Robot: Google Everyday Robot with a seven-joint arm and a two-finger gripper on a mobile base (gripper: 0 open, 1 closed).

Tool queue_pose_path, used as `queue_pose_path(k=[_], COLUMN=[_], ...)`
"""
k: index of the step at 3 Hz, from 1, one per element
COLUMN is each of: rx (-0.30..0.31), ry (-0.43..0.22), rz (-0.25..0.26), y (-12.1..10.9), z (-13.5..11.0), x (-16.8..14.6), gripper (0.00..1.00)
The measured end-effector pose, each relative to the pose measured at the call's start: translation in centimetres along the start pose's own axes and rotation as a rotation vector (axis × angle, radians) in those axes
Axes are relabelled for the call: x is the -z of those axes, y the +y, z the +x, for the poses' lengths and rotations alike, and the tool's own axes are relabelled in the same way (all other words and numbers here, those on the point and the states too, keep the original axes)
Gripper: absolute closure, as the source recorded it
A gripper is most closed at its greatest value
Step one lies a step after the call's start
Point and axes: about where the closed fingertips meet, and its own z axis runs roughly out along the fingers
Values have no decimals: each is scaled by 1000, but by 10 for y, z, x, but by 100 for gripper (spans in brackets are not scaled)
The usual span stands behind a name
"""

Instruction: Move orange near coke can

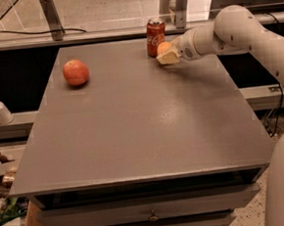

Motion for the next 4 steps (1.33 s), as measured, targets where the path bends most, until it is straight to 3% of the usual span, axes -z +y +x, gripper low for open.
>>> queue_pose_path(k=[1, 2, 4], rx=[-3, -8, -40], ry=[3, 9, -17], rz=[-1, -1, -13], y=[-1, -2, -7], z=[1, 4, 13], x=[1, 2, 20], gripper=[13, 0, 0])
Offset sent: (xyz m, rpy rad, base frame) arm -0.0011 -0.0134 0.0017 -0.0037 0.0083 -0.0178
